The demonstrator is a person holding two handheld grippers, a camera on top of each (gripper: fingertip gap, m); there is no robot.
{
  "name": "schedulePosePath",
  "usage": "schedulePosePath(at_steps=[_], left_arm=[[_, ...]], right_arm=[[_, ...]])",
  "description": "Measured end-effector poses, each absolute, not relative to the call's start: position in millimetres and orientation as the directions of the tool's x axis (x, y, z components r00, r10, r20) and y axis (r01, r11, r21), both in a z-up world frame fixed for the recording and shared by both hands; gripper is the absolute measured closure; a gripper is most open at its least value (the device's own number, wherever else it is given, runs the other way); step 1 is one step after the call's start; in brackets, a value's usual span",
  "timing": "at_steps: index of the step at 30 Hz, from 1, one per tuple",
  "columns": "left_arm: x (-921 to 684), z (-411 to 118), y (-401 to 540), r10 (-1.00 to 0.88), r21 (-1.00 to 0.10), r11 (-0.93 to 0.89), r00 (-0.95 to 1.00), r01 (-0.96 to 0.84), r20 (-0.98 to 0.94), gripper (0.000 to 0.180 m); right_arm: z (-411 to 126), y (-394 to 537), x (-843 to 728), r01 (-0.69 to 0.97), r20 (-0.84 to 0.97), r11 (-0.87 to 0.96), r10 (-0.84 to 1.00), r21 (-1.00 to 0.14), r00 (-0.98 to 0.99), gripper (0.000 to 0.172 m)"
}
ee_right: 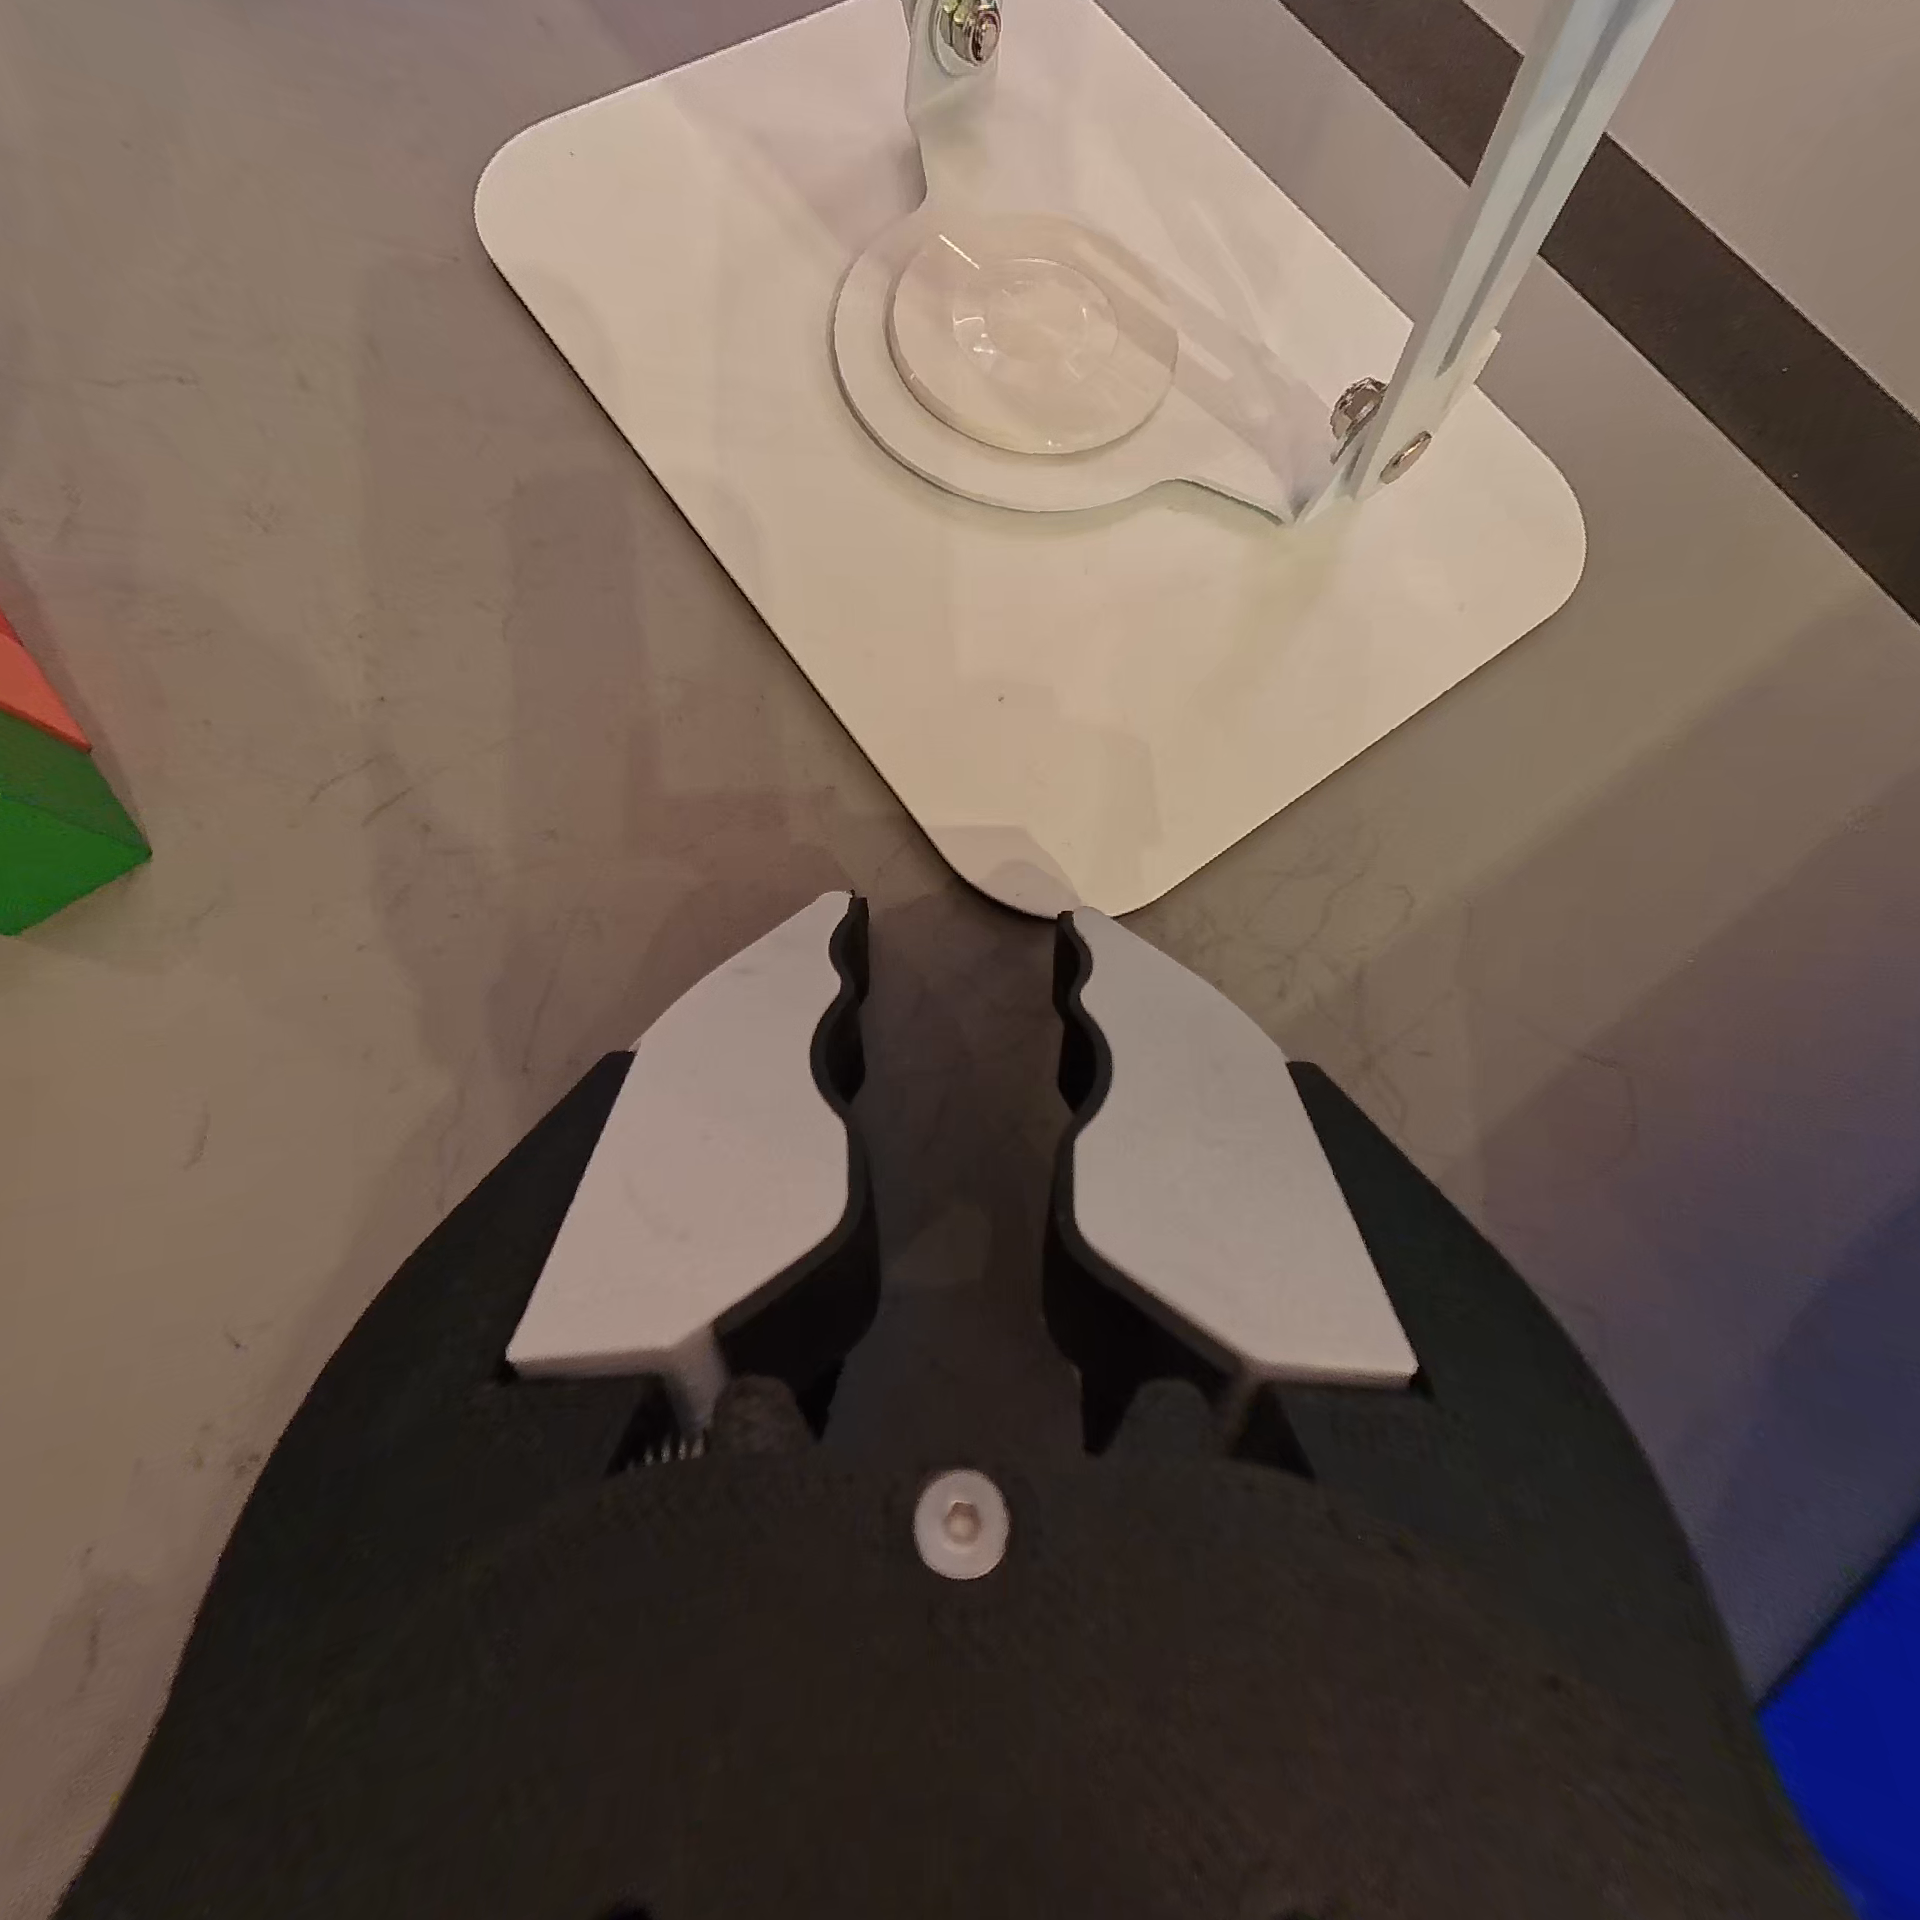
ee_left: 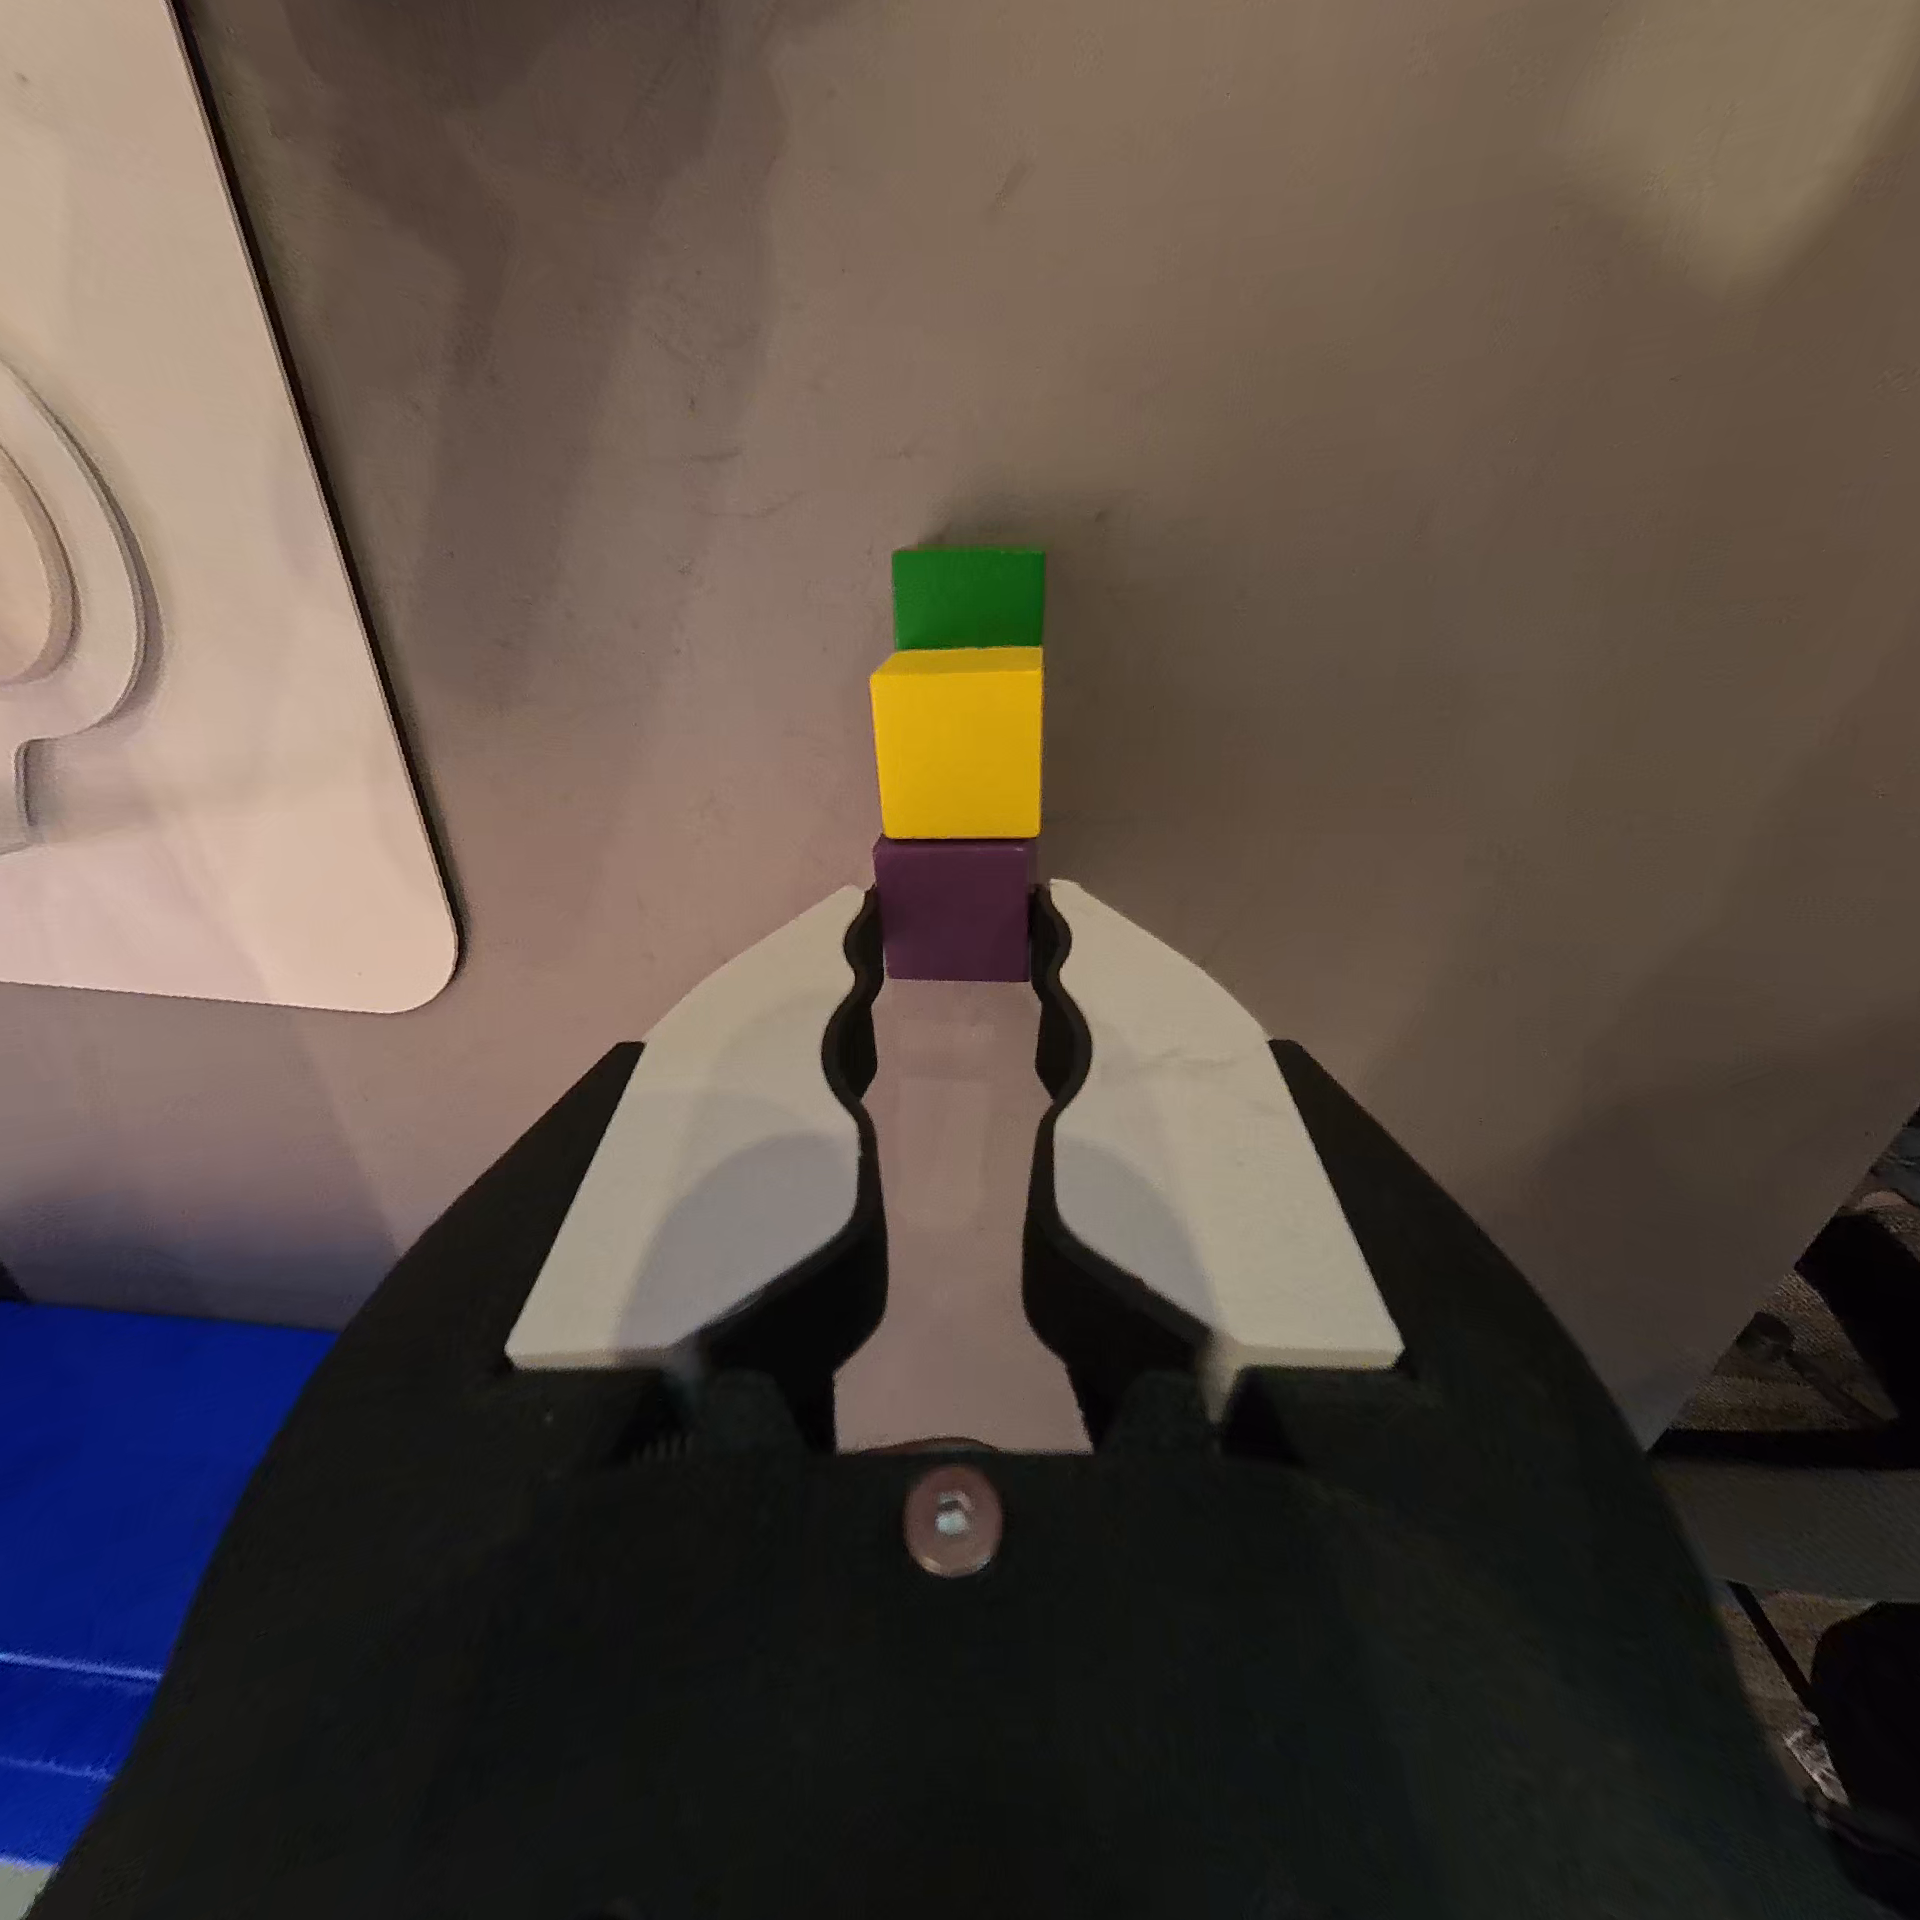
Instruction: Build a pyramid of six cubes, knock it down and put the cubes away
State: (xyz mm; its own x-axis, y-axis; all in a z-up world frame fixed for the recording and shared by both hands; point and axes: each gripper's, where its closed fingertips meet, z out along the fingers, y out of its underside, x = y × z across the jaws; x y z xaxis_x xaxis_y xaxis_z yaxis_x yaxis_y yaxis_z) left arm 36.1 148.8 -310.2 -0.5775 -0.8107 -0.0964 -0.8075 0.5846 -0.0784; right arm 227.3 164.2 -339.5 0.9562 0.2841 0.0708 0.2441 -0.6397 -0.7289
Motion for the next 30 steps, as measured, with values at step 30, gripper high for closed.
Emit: schedulePosePath(at_steps=[30], left_arm=[[-72.9, -236.1, 440.4, -0.835, 0.012, 0.356, -0.324, -0.934, -0.445, 0.119]], right_arm=[[-339.8, 164.1, 226.5, 0.242, 0.065, -0.642, 0.286, -0.728, 0.956, 0.137]])
